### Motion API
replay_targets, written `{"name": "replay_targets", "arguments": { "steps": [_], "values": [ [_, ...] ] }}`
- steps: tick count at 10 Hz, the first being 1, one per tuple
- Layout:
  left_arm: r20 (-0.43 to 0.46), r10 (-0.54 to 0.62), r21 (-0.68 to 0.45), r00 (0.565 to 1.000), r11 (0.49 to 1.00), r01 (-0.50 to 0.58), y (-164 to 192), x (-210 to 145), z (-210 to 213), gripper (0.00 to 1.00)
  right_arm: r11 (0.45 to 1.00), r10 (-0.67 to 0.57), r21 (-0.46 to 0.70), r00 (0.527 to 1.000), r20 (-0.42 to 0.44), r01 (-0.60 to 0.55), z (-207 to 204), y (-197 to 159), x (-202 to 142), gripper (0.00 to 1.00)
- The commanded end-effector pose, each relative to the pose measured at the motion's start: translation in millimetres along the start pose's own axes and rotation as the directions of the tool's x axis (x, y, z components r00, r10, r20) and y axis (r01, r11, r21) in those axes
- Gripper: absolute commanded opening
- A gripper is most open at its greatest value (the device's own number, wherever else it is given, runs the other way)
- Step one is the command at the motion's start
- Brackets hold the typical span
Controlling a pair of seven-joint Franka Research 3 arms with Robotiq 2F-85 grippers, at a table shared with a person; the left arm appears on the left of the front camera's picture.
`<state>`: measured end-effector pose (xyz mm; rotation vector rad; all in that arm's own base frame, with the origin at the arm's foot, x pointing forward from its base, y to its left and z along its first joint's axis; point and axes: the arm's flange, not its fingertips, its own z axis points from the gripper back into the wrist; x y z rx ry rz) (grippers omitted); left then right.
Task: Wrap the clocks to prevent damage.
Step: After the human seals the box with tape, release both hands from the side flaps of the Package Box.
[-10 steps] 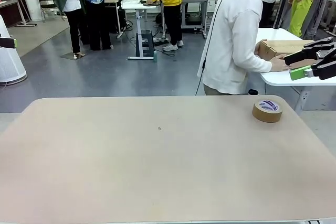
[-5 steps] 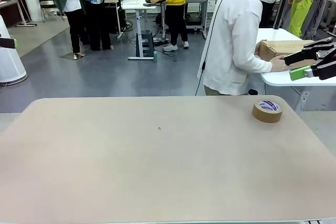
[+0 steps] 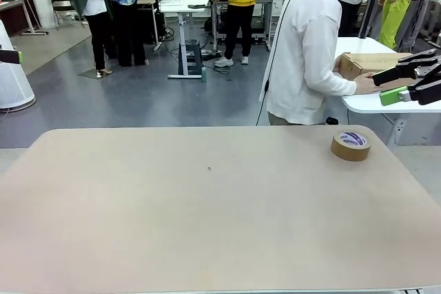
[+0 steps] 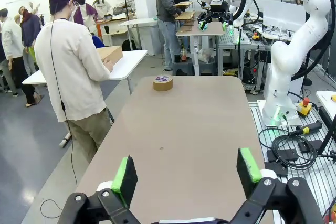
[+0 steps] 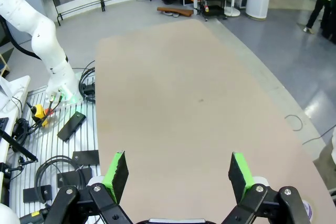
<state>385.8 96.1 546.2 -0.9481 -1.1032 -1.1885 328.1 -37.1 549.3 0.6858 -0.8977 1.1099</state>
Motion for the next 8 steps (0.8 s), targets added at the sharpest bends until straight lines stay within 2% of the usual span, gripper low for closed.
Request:
{"name": "replay_targets", "arguments": {
  "steps": [1,8],
  "values": [
    [0.009,-0.010,-0.004,1.000,1.000,0.010,-0.3,0.3,2.9,1.00,1.000,0.006,0.004,1.000,0.011,-0.006,-1.2,-1.0,0.3,1.00],
    [0.009,-0.010,-0.004,1.000,1.000,0.010,-0.3,0.3,2.9,1.00,1.000,0.006,0.004,1.000,0.011,-0.006,-1.2,-1.0,0.3,1.00]
  ]
}}
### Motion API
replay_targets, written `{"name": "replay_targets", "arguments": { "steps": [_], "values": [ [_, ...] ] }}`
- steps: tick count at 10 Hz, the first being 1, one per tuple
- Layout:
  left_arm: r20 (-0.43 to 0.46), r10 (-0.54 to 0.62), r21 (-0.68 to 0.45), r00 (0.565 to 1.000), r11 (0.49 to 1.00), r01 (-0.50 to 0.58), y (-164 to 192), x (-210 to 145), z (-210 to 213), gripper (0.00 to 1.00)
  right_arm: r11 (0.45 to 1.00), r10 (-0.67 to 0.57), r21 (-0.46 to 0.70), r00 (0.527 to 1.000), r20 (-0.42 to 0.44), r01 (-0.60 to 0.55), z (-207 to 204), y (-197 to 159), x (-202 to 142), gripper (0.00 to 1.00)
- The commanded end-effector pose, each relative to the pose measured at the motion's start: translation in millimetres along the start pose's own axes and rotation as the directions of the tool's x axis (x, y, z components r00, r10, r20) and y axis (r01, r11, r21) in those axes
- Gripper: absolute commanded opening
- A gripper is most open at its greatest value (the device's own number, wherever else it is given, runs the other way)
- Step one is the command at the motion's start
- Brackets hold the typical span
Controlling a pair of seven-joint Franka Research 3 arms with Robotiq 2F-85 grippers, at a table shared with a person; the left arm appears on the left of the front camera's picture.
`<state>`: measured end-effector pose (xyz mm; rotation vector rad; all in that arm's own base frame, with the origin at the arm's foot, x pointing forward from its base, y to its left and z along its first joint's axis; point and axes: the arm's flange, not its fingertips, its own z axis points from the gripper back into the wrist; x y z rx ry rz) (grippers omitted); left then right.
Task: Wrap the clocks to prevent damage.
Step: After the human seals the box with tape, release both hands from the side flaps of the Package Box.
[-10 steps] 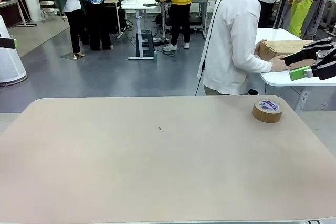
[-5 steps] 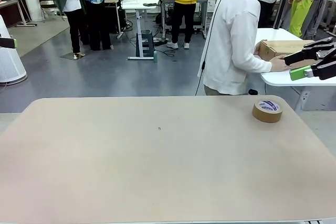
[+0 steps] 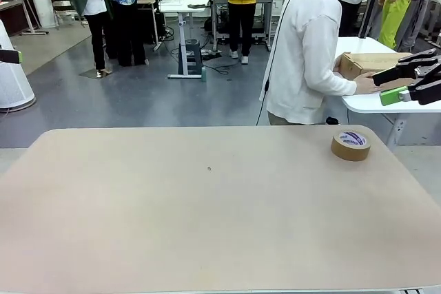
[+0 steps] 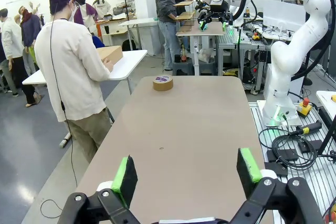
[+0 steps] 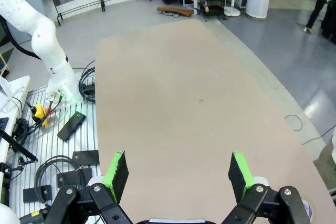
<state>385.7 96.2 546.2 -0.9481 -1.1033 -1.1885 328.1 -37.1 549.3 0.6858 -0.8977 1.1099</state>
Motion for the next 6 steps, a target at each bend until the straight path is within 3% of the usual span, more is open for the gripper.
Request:
{"name": "replay_targets", "arguments": {
  "steps": [1,6],
  "values": [
    [0.009,-0.010,-0.004,1.000,1.000,0.010,-0.3,0.3,2.9,1.00,1.000,0.006,0.004,1.000,0.011,-0.006,-1.2,-1.1,0.3,1.00],
    [0.009,-0.010,-0.004,1.000,1.000,0.010,-0.3,0.3,2.9,1.00,1.000,0.006,0.004,1.000,0.011,-0.006,-1.2,-1.1,0.3,1.00]
  ]
}}
